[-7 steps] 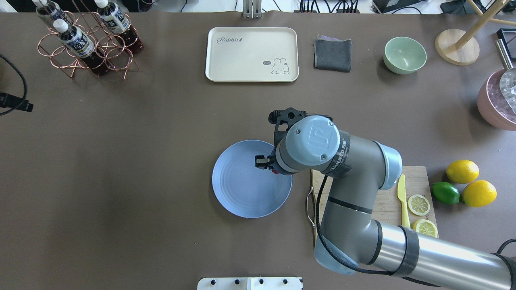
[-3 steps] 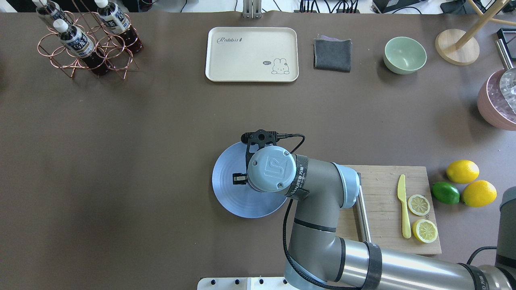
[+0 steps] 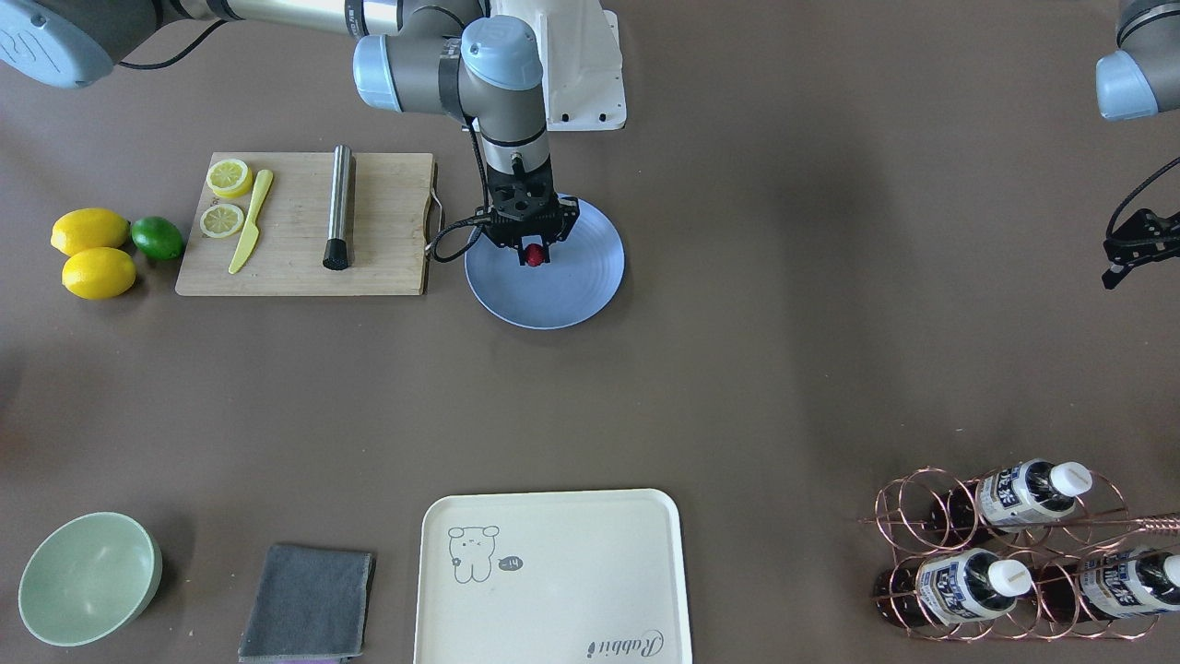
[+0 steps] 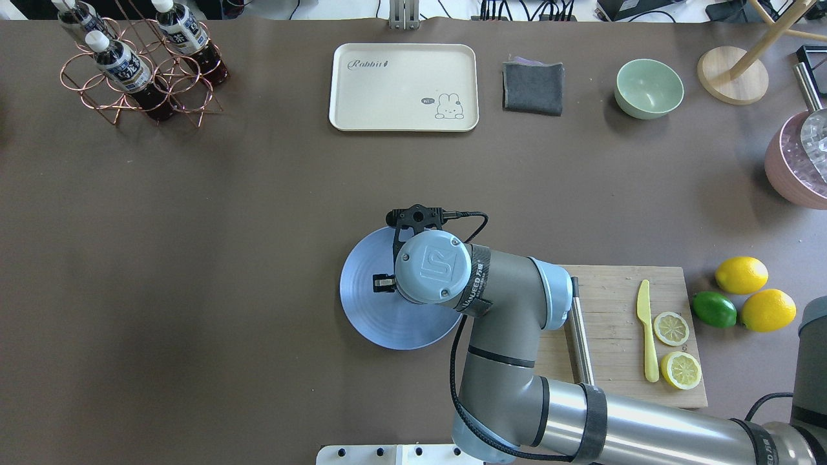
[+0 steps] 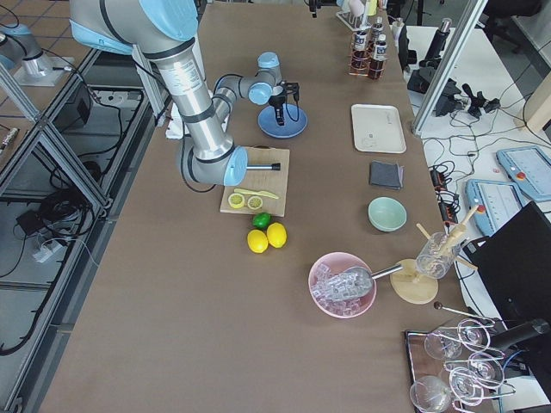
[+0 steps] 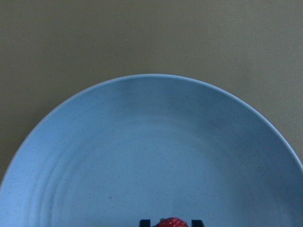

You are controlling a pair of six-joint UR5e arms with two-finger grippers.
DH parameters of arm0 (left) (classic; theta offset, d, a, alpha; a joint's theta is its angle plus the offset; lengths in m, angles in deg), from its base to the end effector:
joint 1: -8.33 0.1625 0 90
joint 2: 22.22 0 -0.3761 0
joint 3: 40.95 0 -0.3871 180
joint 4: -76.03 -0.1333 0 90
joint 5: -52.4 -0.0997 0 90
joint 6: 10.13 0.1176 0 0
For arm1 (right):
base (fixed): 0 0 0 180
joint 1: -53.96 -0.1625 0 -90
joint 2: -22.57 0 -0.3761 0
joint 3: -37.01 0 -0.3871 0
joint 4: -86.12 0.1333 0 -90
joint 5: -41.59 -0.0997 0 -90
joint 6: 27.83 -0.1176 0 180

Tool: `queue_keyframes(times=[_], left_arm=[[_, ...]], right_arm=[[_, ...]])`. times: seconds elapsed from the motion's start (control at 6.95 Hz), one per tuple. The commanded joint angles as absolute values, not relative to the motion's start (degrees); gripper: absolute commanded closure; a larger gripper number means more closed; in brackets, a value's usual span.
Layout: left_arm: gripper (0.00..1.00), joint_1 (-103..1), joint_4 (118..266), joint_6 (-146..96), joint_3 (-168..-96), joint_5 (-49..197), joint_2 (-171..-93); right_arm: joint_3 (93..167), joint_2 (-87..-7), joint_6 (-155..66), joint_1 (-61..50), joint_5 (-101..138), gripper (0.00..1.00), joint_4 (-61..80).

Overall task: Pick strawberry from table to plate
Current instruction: 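Carry the strawberry over the blue plate with the right gripper and lower it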

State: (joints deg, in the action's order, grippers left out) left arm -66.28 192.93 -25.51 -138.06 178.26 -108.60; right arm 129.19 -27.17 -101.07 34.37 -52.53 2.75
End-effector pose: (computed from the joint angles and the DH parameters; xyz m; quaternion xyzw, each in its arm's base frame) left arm 0.0698 -0.4961 0.5461 0.1616 0.3526 0.0808 0.9182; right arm -0.6013 -0.3465 0.1898 0.0984 -0.4045 0.0075 0.9092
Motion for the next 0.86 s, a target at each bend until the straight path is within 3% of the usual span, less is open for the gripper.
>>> queue_keyframes(times=[0.0,0.14,0.29,0.72], left_arm=[[0.02,-66.29,192.93,-25.51,-137.80,178.26,-108.87],[0.02,-66.29,192.84,-25.51,-137.71,178.17,-109.05],[0.02,-66.29,192.84,-25.51,-137.71,178.17,-109.23],[0.02,-66.20,192.84,-25.51,-137.28,178.26,-109.40]], right_arm=[[126.16,-26.82,-101.22,34.36,-52.54,1.00,6.46],[125.53,-26.74,-101.40,34.36,-52.54,0.86,7.44],[125.52,-26.39,-101.57,34.36,-52.63,0.01,7.72],[127.53,-25.94,-102.54,32.96,-54.90,0.00,6.93]])
